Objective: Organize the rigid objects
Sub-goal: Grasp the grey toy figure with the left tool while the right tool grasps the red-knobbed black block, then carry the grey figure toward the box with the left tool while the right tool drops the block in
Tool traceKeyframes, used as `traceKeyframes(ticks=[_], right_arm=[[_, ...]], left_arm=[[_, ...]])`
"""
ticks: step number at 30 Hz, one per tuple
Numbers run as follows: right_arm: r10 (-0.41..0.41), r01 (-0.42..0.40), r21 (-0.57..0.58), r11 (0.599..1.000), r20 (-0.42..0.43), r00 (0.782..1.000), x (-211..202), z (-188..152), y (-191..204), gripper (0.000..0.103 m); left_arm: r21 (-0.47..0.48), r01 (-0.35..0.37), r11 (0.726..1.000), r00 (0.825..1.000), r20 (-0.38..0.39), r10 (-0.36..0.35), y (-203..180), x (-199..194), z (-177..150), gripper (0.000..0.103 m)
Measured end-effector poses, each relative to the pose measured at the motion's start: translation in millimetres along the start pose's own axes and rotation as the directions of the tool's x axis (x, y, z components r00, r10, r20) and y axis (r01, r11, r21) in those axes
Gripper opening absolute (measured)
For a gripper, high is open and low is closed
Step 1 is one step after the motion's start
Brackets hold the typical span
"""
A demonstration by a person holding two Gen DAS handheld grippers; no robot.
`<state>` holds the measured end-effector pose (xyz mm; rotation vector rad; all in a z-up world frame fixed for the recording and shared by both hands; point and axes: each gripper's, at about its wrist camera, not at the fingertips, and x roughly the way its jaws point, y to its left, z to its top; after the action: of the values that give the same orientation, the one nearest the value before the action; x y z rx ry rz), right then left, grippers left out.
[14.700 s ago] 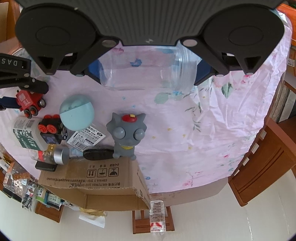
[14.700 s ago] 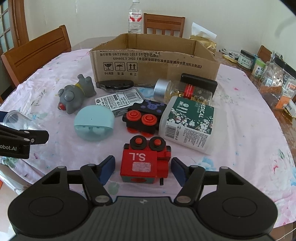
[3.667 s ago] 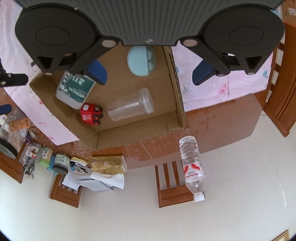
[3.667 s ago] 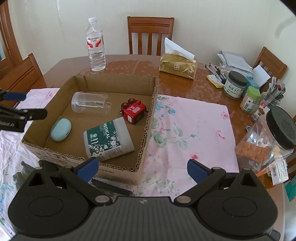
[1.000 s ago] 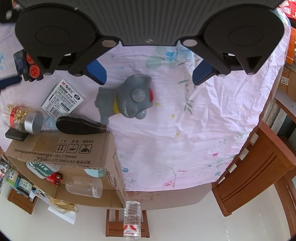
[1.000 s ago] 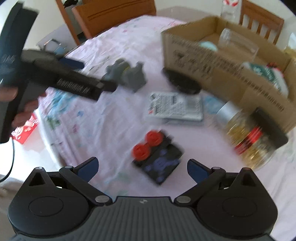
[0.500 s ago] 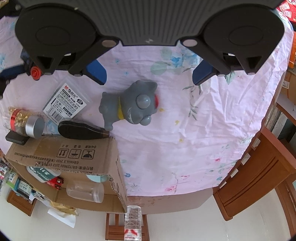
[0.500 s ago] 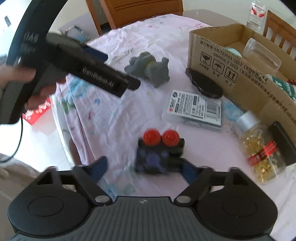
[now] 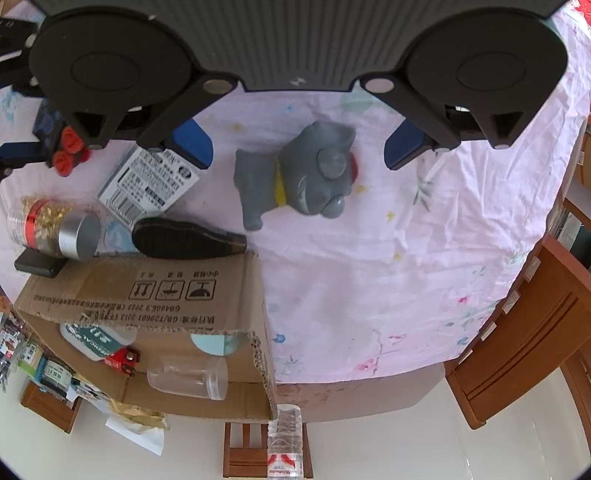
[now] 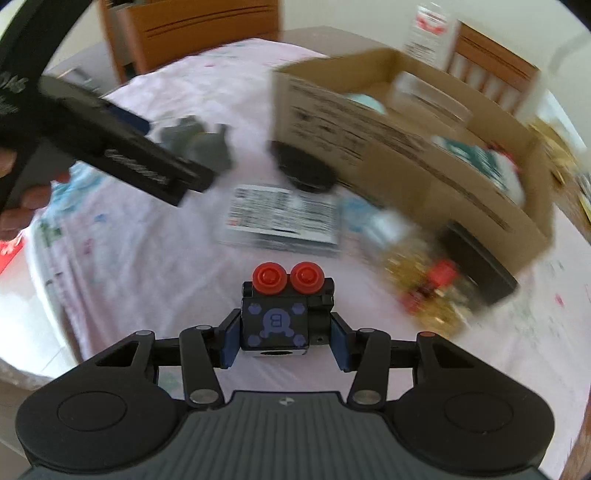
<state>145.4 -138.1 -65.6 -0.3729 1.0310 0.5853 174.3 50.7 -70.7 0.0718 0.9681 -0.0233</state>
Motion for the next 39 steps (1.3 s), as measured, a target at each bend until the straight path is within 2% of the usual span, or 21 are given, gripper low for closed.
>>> traceKeyframes(ticks=[3,8,9,11,15,20,28,39], right_arm=[[0.003,-0.003,0.052,0.999,0.004,1.000,0,-4,-11,0.054],[0.004,-0.008,0.082,0.997,0.045,0.999,2,-8,-11,0.061],[0.003,-0.007,0.084,0.996,0.051,0.999,2,-8,-10,0.062],[-0.005,0.000,0.080,0.997,0.061,0.998,2,-8,-7,0.065],[-0.017,0.011,0.077,0.997,0.083,0.996,3,-10,-5,0.068],[-0.021,0.014,0.085,0.996,0.084,0.996,4,-9,-5,0.067],[-0.039,0.031,0.103,0.994,0.074,0.997,2,-7,-6,0.056],[-0.052,0.047,0.091,0.995,0.054,0.997,-7,-7,-5,0.056]], left_arm=[[-0.010,-0.018,1.000,1.000,0.003,0.018,-1,6,4,0.099],[-0.059,-0.011,0.998,1.000,-0.002,0.011,4,16,6,0.098],[-0.065,-0.008,0.998,1.000,-0.001,0.008,4,16,6,0.096],[-0.072,-0.007,0.997,1.000,-0.008,0.007,5,19,4,0.084],[-0.088,0.009,0.996,1.000,0.001,-0.009,5,18,2,0.078],[-0.088,0.017,0.996,1.000,0.008,-0.016,4,16,0,0.074],[-0.043,0.022,0.999,1.000,0.001,-0.022,3,15,4,0.073],[0.037,0.062,0.997,0.998,-0.001,-0.062,9,-1,12,0.073]])
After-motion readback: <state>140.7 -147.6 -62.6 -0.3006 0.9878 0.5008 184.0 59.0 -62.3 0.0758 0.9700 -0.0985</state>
